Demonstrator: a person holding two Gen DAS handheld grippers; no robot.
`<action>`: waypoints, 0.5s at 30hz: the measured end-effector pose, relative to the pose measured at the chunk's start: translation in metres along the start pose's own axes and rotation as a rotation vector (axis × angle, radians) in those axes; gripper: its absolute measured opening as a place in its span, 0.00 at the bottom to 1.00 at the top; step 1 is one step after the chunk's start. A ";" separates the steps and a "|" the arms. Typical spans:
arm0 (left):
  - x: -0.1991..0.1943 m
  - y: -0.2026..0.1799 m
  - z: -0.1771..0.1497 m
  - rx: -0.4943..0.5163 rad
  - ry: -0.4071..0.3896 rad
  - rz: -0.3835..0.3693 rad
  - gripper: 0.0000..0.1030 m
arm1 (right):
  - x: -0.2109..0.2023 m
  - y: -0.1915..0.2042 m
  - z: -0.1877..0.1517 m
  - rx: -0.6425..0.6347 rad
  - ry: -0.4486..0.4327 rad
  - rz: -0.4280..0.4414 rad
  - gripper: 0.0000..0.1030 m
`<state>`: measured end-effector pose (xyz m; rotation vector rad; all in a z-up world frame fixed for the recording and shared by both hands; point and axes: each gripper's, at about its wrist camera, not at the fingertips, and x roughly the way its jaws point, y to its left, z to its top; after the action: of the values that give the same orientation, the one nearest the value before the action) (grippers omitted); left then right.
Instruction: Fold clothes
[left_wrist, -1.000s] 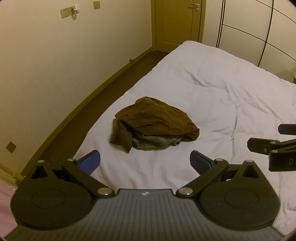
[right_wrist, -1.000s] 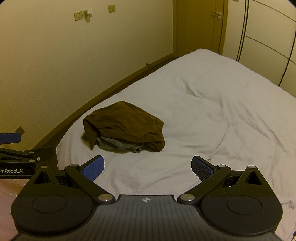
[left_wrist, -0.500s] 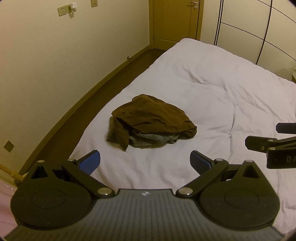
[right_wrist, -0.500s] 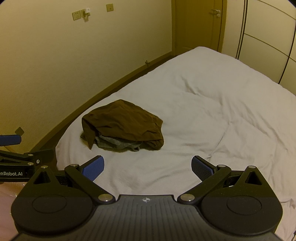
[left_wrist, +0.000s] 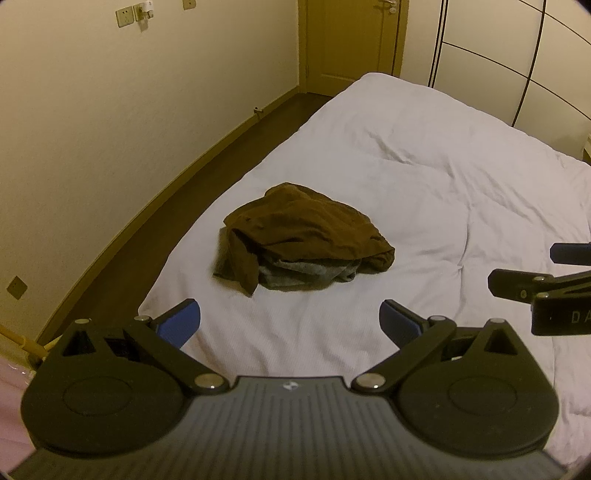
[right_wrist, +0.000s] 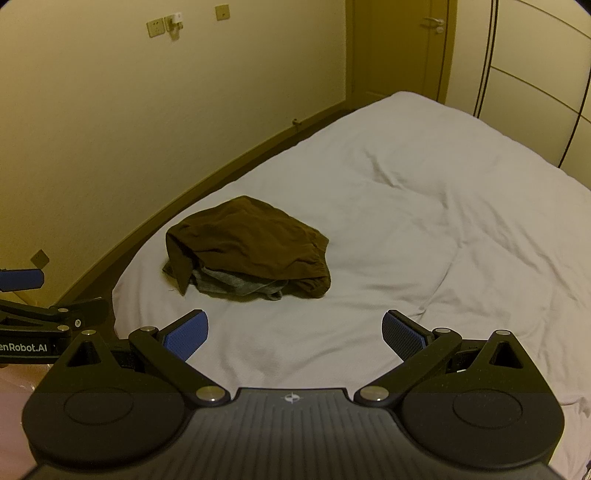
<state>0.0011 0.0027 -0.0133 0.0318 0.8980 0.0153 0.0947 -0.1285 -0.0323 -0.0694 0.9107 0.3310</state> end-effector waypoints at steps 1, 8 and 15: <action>0.000 0.000 0.001 0.001 0.002 0.000 0.99 | 0.000 0.000 0.000 0.001 0.000 0.000 1.00; 0.000 0.003 0.001 -0.004 0.011 -0.006 0.99 | 0.001 0.005 0.002 -0.003 0.002 -0.003 1.00; 0.001 0.006 0.000 0.002 0.009 -0.009 0.99 | 0.001 0.012 0.002 -0.012 0.002 -0.006 1.00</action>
<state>0.0020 0.0084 -0.0135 0.0293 0.9069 0.0065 0.0931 -0.1169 -0.0316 -0.0841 0.9103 0.3308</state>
